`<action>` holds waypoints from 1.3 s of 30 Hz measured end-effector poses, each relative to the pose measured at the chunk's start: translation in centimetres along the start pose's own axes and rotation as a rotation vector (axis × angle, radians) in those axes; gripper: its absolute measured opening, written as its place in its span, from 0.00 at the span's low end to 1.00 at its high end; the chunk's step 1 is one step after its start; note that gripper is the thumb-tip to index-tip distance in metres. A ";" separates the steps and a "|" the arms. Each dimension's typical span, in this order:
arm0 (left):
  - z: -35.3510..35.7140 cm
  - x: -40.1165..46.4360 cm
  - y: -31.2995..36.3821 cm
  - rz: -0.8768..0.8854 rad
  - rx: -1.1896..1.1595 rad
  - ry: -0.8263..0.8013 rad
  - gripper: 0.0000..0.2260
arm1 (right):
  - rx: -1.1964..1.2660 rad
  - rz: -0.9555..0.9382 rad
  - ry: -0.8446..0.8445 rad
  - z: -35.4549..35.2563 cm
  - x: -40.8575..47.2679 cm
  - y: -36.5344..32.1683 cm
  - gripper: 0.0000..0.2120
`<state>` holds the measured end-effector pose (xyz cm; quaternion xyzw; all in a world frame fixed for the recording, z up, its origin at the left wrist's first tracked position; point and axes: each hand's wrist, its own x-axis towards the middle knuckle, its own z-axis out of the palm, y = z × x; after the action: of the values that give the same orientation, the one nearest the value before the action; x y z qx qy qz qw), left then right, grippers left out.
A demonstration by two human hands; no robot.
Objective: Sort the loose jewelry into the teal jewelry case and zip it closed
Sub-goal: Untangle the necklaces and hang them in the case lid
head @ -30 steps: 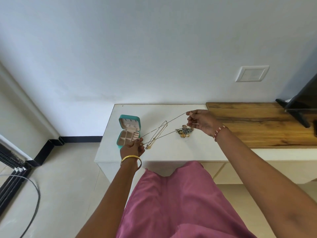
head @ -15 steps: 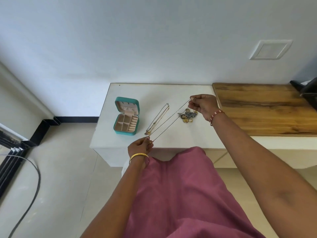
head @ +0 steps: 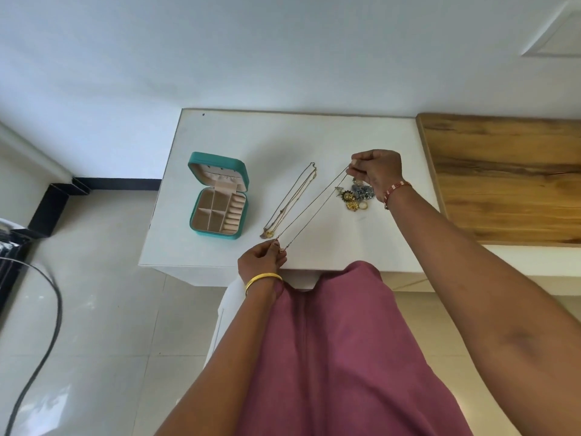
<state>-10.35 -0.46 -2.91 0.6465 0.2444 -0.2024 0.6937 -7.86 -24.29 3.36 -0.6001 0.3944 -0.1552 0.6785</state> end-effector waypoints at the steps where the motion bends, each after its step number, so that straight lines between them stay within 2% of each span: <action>1: 0.4 0.4 -0.1 0.008 0.014 0.011 0.03 | -0.028 -0.001 0.005 0.2 0.7 0.3 0.06; 5: 1.4 1.8 -0.6 0.029 0.129 0.047 0.04 | -0.115 -0.016 0.013 1.0 3.3 1.1 0.09; 12: 1.8 2.7 -1.0 0.054 0.253 0.103 0.04 | -0.333 -0.090 -0.045 2.4 6.5 2.7 0.07; 22: 2.2 2.2 -0.3 0.123 0.436 0.105 0.05 | -0.586 -0.202 0.017 2.8 7.9 5.3 0.07; 27: 2.2 1.9 0.0 0.132 0.459 0.111 0.04 | -0.693 -0.274 -0.016 3.0 8.5 5.6 0.05; 35: 2.2 2.3 -0.2 0.124 0.446 0.139 0.04 | -0.665 -0.220 -0.014 3.5 8.2 5.0 0.05; 39: 2.2 2.4 -0.3 0.116 0.427 0.147 0.05 | -0.732 -0.254 -0.044 4.2 8.0 4.8 0.07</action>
<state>-8.44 -2.55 -4.45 0.8046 0.2085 -0.1618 0.5320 -1.03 -25.74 -4.04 -0.8498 0.3316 -0.0741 0.4030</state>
